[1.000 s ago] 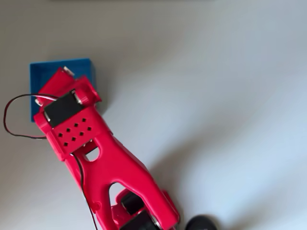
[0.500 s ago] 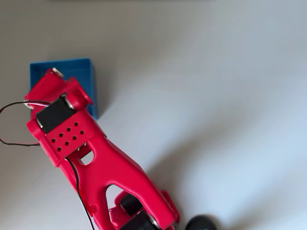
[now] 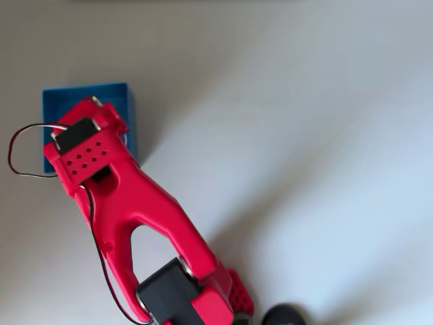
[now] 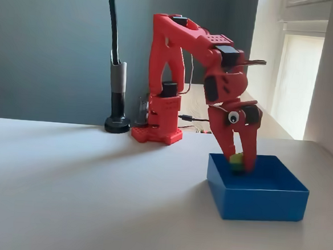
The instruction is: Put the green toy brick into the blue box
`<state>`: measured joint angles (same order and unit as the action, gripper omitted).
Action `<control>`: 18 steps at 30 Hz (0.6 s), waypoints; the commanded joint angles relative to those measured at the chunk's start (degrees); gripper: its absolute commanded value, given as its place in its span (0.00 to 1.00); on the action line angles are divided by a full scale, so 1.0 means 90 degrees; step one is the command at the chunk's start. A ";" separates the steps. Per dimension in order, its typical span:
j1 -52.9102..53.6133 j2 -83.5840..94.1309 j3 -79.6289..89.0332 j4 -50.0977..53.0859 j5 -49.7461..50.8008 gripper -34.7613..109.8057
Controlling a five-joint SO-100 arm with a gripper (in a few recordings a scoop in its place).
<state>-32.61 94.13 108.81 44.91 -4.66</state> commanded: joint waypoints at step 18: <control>-0.0088 0.0254 -0.0840 0.0674 0.0449 0.34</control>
<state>-32.52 93.87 103.80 49.48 -0.97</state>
